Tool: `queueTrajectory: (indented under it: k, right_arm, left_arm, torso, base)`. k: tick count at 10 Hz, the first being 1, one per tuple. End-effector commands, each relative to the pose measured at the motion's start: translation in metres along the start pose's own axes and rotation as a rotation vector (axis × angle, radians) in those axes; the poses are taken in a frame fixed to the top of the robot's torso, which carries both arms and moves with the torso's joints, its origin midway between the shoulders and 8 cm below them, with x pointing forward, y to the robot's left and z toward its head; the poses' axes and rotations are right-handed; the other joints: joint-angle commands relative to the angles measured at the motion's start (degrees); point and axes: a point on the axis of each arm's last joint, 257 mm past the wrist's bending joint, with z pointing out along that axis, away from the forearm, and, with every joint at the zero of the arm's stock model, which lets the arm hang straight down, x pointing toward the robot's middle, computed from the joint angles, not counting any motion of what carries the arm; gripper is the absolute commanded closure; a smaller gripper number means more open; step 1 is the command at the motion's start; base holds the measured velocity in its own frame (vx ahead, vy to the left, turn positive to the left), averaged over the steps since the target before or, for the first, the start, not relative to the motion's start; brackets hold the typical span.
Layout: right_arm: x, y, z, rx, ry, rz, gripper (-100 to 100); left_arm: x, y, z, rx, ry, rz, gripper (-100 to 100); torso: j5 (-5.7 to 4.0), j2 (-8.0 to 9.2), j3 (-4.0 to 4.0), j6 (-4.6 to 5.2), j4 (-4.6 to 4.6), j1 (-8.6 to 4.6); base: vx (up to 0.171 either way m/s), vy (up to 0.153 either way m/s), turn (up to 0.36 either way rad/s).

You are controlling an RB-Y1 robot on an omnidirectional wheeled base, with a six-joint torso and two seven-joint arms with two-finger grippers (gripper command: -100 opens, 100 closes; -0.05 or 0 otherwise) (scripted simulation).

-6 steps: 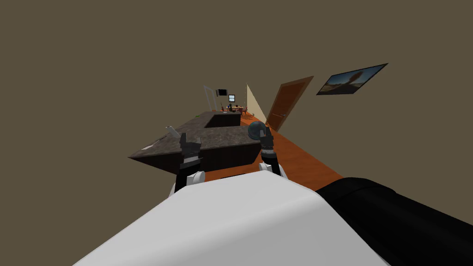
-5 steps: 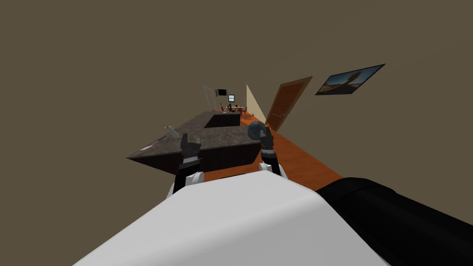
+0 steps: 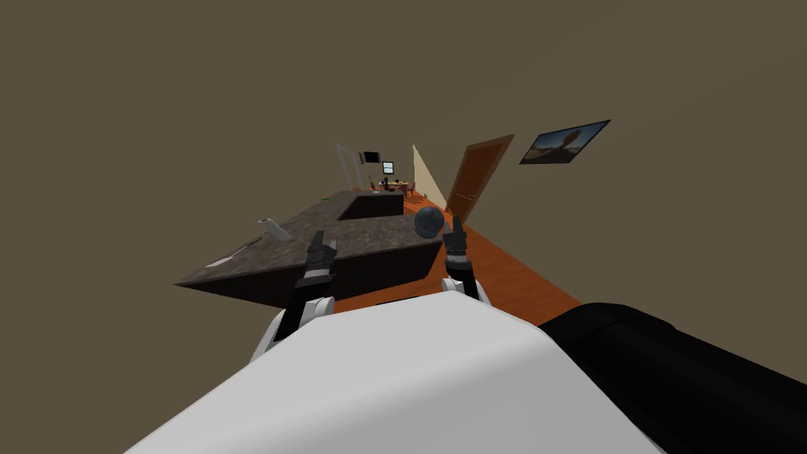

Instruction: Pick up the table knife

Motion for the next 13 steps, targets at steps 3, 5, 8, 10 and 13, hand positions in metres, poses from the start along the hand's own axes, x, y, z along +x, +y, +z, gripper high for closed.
queueTrajectory:
  k: [3,5,8,10,13]
  right_arm:
    - [0.0,0.0,0.0,0.0,0.0,0.0,0]
    - [0.0,0.0,0.0,0.0,0.0,0.0,0]
    - [0.0,0.0,0.0,0.0,0.0,0.0,0]
    - [0.0,0.0,0.0,0.0,0.0,0.0,0]
    - [0.0,0.0,0.0,0.0,0.0,0.0,0]
  left_arm:
    - [-0.028,0.026,-0.003,-0.1,-0.019,0.089,-100]
    - [-0.046,0.039,-0.005,-0.158,-0.04,0.143,-100]
    - [-0.09,0.058,-0.012,-0.254,-0.094,0.251,-100]
    - [-0.115,0.07,-0.018,-0.319,-0.13,0.302,-100]
    - [-0.143,0.086,-0.03,-0.415,-0.174,0.348,-100]
  torso:
    - [0.03,0.01,0.0,-0.01,0.0,0.16]
    - [0.04,-0.02,-0.01,0.0,0.0,0.18]
    - [0.03,0.02,0.01,-0.03,0.01,0.16]
    - [0.03,0.0,0.0,-0.03,0.0,0.18]
    - [0.02,-0.06,-0.03,0.0,-0.01,0.12]
  base:
    - [0.008,-0.073,-0.079]
    - [0.015,-0.067,-0.112]
    - [0.012,-0.087,-0.132]
    - [0.018,-0.072,-0.131]
    - [0.028,-0.078,-0.132]
